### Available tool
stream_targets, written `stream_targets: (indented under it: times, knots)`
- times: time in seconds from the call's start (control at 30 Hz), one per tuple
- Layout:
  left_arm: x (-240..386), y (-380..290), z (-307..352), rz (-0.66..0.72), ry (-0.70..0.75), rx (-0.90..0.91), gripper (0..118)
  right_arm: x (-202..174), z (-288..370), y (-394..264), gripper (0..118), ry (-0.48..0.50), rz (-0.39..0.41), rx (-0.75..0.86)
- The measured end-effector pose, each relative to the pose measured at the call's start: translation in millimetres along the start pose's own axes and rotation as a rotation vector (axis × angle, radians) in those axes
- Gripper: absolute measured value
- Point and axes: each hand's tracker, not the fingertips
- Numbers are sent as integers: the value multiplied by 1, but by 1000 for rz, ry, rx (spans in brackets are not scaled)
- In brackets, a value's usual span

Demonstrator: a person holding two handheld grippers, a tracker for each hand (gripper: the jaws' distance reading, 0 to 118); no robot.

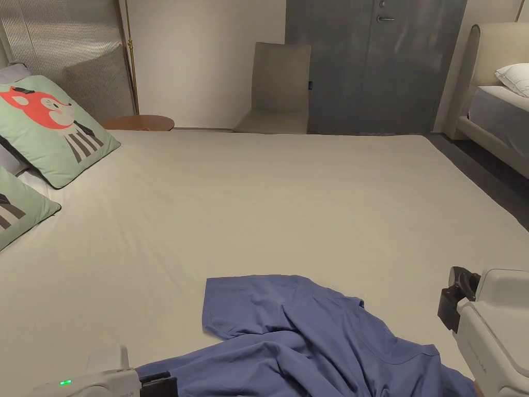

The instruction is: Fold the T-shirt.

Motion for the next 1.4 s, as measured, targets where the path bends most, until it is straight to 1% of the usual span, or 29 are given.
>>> stream_targets:
  times: [0.07,0.1,0.13,0.17,0.2,0.23,0.27,0.3,0.33,0.37,0.4,0.43,0.47,0.53,0.6,0.67,0.73,0.77,0.8,0.83,0.87,0.9,0.93,0.97,1.0,1.07,1.1,1.17,1.4]
  knots:
    - [8,-5,1,4,9,-33,79,2,-1,-6,1,-5,5,-19]
    - [10,-7,-1,-7,38,-40,70,3,-3,-12,1,-7,5,-30]
    - [13,-9,-1,-39,89,-23,66,4,-4,-15,1,-11,6,-40]
    - [14,-9,0,-52,77,-12,64,5,-5,-19,1,-16,9,-52]
    - [14,-8,1,-48,72,-17,52,6,-6,-21,1,-23,12,-62]
    - [15,-7,4,-46,71,-16,32,7,-5,-22,1,-32,17,-78]
    - [15,-7,7,-46,68,-2,7,8,-7,-24,3,-39,20,-99]
    - [15,-6,9,-38,70,18,7,10,-10,-26,21,-45,24,-134]
    - [13,-2,18,-16,36,22,7,11,-14,-30,52,-47,31,-172]
    - [13,-1,21,-8,40,17,7,14,-18,-34,85,-33,36,-224]
    - [14,-2,23,-7,41,23,7,16,-23,-38,113,-20,37,-278]
    - [15,-4,25,-6,38,34,7,19,-28,-45,115,-9,28,-330]
    - [8,-5,20,-7,36,37,7,22,-32,-54,113,-2,27,-366]
    - [9,-7,23,-6,32,42,7,25,-37,-68,113,-2,30,-403]
    - [6,-6,20,-8,30,47,7,26,-48,-82,113,-25,39,-496]
    - [7,-7,23,-12,30,53,7,23,-49,-89,112,-37,20,-599]
    - [9,-6,30,-11,26,58,7,22,-58,-102,103,-17,0,-690]
    - [9,-6,32,-11,24,60,7,27,-68,-116,95,-7,-10,-732]
    - [9,-6,34,-10,22,62,7,25,-70,-121,83,3,-12,-753]
    - [9,-6,36,-9,20,66,7,24,-69,-122,78,17,-20,-732]
    - [7,-4,36,-7,18,69,7,23,-64,-117,70,19,-21,-693]
    - [7,-4,38,-4,17,73,7,23,-58,-108,36,47,-26,-689]
    - [7,-3,41,-2,15,78,7,24,-57,-103,10,104,-64,-683]
    - [7,-1,44,-2,12,84,7,25,-55,-98,10,146,-119,-671]
    - [9,1,48,-3,9,91,7,25,-53,-92,10,118,-99,-669]
    - [8,6,60,0,-11,124,7,26,-50,-78,10,112,-46,-583]
    - [7,10,67,11,-33,147,7,27,-45,-68,10,124,-49,-549]
    - [5,23,81,27,-59,183,7,32,-31,-41,10,140,-87,-471]
    - [7,77,149,6,-130,384,7,55,6,48,10,131,-162,-169]
